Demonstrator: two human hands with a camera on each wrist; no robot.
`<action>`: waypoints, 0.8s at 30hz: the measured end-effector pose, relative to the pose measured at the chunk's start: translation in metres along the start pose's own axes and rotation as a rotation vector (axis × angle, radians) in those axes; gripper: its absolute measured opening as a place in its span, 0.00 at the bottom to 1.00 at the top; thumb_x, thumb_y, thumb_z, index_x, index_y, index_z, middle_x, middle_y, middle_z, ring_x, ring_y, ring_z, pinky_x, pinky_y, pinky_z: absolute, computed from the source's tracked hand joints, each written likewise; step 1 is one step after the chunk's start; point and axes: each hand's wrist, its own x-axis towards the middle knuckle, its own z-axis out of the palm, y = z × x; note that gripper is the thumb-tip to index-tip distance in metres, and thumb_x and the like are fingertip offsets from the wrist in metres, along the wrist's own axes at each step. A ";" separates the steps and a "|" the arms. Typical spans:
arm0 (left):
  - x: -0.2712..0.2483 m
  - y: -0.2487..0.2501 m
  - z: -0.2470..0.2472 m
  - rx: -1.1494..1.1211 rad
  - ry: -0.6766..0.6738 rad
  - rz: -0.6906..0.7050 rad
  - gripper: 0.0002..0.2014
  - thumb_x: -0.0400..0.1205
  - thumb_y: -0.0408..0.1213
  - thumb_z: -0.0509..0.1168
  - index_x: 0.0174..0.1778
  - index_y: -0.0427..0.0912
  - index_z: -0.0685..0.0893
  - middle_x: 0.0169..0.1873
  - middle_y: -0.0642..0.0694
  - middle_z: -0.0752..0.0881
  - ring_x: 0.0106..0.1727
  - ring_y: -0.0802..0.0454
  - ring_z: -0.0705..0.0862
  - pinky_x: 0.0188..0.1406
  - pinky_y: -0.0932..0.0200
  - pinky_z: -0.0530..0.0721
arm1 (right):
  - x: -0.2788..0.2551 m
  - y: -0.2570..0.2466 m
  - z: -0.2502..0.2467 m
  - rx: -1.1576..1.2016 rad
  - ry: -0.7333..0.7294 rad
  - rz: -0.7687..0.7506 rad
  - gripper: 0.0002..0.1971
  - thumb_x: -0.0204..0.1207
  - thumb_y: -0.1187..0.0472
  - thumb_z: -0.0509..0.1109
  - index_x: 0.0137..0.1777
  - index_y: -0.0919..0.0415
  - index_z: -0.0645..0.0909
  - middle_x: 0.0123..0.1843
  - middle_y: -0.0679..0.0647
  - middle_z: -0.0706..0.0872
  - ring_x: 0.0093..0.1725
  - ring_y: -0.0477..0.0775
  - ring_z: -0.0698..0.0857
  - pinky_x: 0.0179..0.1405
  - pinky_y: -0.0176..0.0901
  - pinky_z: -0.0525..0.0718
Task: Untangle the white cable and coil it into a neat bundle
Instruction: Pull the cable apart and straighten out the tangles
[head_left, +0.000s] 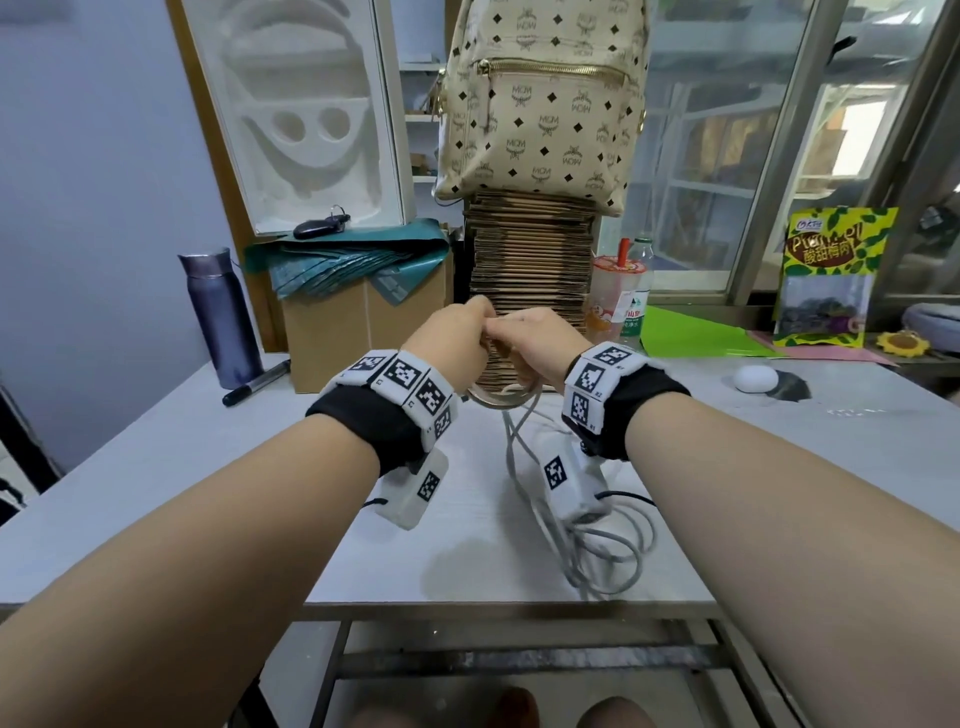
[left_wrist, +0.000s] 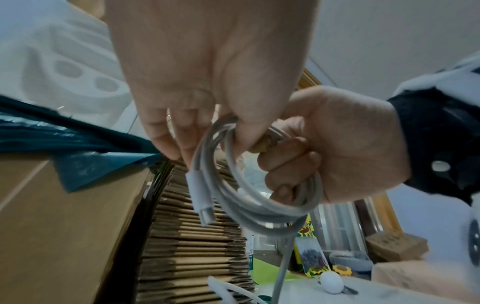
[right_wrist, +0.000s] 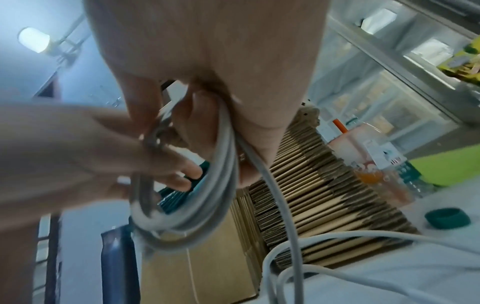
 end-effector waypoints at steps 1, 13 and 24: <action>0.001 0.003 -0.001 0.086 -0.008 0.004 0.14 0.83 0.31 0.55 0.63 0.40 0.77 0.58 0.38 0.83 0.59 0.40 0.80 0.50 0.50 0.79 | 0.000 -0.001 0.000 -0.001 0.010 0.006 0.15 0.81 0.54 0.63 0.32 0.56 0.74 0.24 0.50 0.72 0.24 0.48 0.69 0.25 0.38 0.68; 0.005 0.010 -0.002 -0.217 -0.254 -0.205 0.12 0.87 0.36 0.54 0.51 0.32 0.79 0.28 0.42 0.80 0.24 0.49 0.83 0.26 0.59 0.84 | -0.002 -0.001 -0.012 -0.012 0.019 0.034 0.11 0.71 0.71 0.64 0.29 0.61 0.78 0.23 0.52 0.74 0.23 0.48 0.70 0.25 0.38 0.65; -0.001 0.006 -0.008 -1.119 -0.177 -0.384 0.10 0.88 0.36 0.55 0.43 0.35 0.72 0.27 0.40 0.74 0.27 0.51 0.78 0.28 0.60 0.90 | -0.002 0.018 -0.016 0.249 0.055 0.060 0.09 0.73 0.68 0.70 0.34 0.57 0.78 0.31 0.54 0.80 0.31 0.51 0.79 0.37 0.40 0.78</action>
